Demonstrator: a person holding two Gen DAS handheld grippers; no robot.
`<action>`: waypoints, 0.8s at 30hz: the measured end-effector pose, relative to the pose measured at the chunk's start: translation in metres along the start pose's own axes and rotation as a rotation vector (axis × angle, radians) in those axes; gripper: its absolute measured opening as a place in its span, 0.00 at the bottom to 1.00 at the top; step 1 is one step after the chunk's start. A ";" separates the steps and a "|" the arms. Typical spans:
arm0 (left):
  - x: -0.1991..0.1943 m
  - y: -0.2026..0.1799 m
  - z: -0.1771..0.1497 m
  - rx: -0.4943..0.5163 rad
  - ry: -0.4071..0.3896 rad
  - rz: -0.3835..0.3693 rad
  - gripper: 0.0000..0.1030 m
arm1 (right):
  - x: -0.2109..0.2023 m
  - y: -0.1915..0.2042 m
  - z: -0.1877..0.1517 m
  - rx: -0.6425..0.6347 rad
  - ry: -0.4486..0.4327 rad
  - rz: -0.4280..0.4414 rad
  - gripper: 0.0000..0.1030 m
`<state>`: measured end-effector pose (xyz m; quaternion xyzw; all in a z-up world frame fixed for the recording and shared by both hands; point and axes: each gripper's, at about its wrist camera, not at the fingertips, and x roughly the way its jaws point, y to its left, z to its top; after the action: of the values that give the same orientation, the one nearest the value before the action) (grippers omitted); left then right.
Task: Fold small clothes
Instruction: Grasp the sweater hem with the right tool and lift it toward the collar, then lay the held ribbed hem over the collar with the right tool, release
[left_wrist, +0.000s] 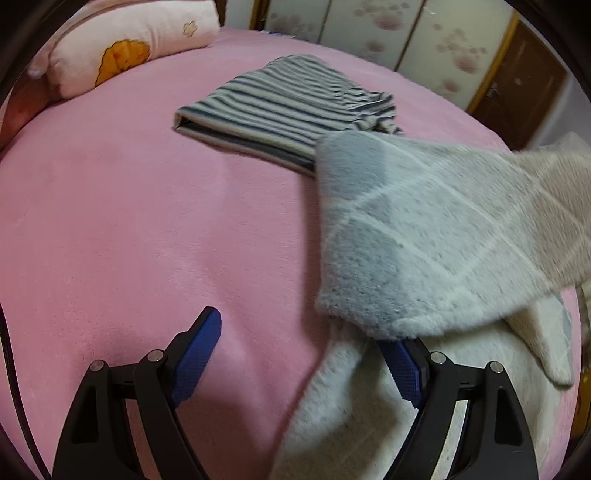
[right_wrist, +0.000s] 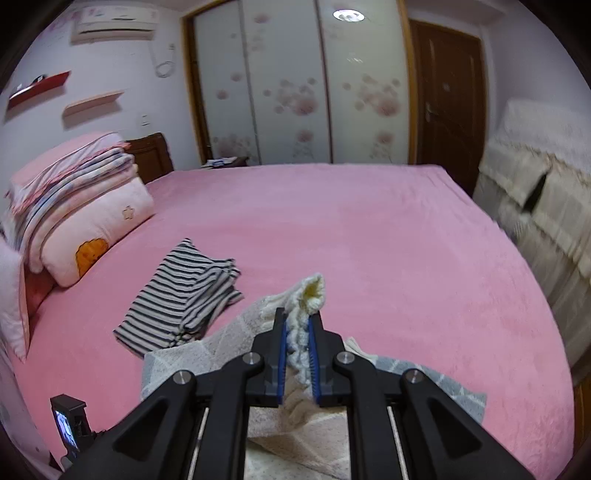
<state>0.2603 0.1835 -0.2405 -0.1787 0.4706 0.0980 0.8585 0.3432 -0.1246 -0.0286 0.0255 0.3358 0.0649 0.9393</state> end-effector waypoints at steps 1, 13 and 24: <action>0.001 0.002 0.001 -0.016 0.000 0.007 0.80 | 0.005 -0.006 -0.003 0.014 0.015 -0.007 0.10; 0.006 0.012 0.004 -0.096 0.026 -0.003 0.75 | 0.103 -0.097 -0.078 0.221 0.284 -0.096 0.11; 0.012 0.016 0.010 -0.085 0.036 -0.020 0.75 | 0.092 -0.144 -0.101 0.392 0.350 -0.034 0.39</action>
<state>0.2694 0.2017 -0.2490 -0.2213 0.4796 0.1061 0.8425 0.3645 -0.2543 -0.1779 0.1895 0.4998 -0.0139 0.8450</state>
